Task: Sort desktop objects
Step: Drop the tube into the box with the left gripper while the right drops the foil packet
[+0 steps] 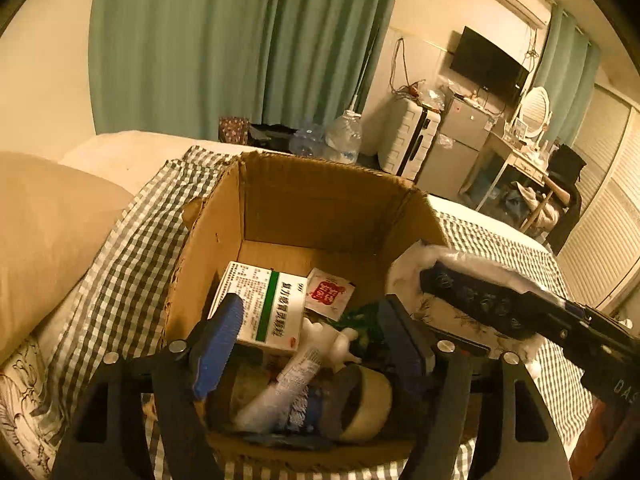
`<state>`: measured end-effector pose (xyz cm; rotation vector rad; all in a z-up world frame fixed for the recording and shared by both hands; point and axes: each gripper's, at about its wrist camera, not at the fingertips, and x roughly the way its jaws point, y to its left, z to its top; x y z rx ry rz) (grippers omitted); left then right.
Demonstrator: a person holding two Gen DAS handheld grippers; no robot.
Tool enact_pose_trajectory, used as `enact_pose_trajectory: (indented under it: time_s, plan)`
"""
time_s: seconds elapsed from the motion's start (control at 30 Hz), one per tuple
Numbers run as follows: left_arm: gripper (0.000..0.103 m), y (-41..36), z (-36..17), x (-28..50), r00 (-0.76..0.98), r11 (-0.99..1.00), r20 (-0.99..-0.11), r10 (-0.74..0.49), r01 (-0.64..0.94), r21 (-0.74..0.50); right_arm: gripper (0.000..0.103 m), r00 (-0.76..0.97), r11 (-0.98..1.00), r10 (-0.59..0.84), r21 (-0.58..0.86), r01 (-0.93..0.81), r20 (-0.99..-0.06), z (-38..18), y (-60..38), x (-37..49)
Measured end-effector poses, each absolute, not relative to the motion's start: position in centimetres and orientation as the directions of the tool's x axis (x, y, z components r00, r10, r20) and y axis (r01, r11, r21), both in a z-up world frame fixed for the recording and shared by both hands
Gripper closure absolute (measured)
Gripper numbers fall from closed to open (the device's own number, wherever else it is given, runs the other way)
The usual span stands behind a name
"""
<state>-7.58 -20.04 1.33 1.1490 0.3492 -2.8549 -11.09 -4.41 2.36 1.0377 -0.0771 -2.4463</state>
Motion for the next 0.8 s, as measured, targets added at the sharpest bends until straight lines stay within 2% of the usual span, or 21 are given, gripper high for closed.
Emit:
enact_pose_trajectory:
  time_s: [0.13, 0.27, 0.6, 0.8]
  plan:
    - [0.028, -18.6, 2.7, -6.3, -0.742, -0.978, -0.669, 0.035, 0.113, -0.176, 0.063, -0.601, -0.874, -0.473, 0.253, 0.416, -0.645, 3.3, -3.8, -10.5]
    - [0.028, -18.3, 3.2, -5.0, -0.747, -0.975, -0.665, 0.006, 0.142, -0.168, 0.063, -0.576, -0.866, -0.478, 0.244, 0.437, -0.663, 3.2, -4.9, -10.3]
    - [0.028, -19.3, 2.4, -3.9, -0.721, -0.967, -0.693, -0.012, 0.186, -0.177, 0.063, -0.570, -0.857, -0.503, 0.293, 0.423, -0.649, 3.1, -4.4, -10.2]
    - [0.028, -16.2, 2.7, -2.5, -0.736, -0.966, -0.674, 0.066, 0.122, -0.228, 0.063, -0.607, -0.881, -0.469, 0.290, 0.373, -0.642, 3.0, -0.6, -9.2]
